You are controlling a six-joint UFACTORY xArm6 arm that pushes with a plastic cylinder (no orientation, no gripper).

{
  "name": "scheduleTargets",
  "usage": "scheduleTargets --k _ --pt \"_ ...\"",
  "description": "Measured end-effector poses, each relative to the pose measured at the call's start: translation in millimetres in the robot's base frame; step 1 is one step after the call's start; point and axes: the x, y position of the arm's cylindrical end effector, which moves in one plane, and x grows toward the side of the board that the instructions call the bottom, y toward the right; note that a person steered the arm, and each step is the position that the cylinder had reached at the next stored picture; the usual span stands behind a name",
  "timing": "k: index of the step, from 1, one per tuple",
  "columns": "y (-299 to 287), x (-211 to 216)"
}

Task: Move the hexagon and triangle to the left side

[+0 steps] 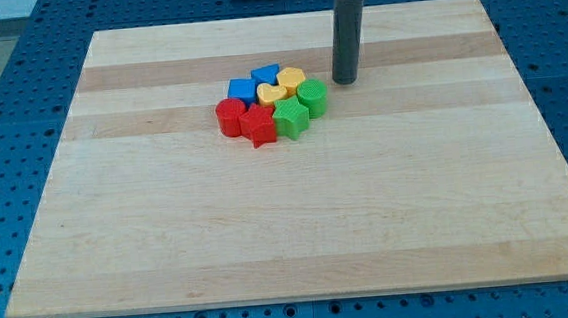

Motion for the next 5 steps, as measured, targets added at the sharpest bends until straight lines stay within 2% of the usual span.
scheduleTargets --k 5 --pt "-38.0 13.4"
